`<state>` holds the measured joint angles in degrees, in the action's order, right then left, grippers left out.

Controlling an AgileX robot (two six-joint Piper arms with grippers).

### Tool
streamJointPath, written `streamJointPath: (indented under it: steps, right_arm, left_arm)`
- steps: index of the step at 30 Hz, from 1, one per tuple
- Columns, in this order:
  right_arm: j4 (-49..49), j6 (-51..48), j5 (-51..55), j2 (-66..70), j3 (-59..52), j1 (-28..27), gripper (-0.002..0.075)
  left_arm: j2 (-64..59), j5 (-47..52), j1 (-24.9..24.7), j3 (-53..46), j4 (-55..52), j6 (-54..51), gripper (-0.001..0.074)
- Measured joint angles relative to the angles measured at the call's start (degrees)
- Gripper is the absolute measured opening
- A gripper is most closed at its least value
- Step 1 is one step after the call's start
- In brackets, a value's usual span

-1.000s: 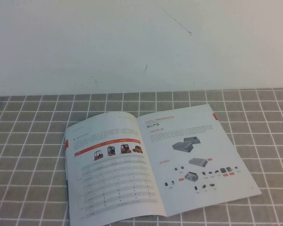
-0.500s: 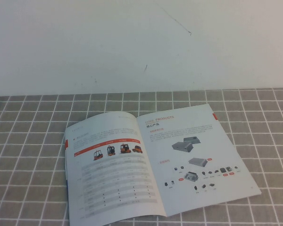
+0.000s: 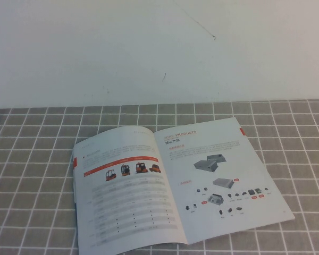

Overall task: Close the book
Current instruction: 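Close the open booklet and leave it lying on the table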

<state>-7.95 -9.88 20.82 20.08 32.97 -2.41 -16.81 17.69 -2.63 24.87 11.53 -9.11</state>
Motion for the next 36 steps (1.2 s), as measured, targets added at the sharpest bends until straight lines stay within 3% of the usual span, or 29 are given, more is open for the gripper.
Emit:
streamJointPath:
  steps: [6,14,18,21,26,31,36]
  right_arm:
    - [-10.12,-10.38,10.75,14.24,6.06,-0.09,-0.0003]
    - [-27.71,-32.81,19.56,32.88,11.47,-0.09,-0.0003]
    - [-35.19,-41.50,23.09,42.90,12.36,-0.09,-0.0003]
    - [-39.61,-47.46,22.60,51.10,12.45,1.00,-0.0003]
    - [-41.06,-50.08,18.31,60.91,13.83,6.92,-0.0003]
    - [-40.31,-50.72,16.27,70.02,18.92,12.60,-0.0003]
    - [-38.83,-50.82,15.33,79.26,23.79,13.61,-0.0003]
  left_arm:
    - [-14.21,10.58,0.00,5.19,3.13,0.47,-0.0003]
    - [-29.37,11.53,0.00,5.99,13.93,-1.04,-0.0003]
    - [-35.78,11.09,0.00,5.99,21.58,-7.55,-0.0003]
    - [-40.83,10.87,0.00,6.26,31.20,-19.09,-0.0003]
    - [-48.24,8.80,0.00,6.47,41.72,-36.24,-0.0003]
    - [-54.78,4.57,0.00,6.47,43.06,-37.99,-0.0003]
    - [-60.48,0.69,0.00,6.55,43.73,-36.52,-0.0003]
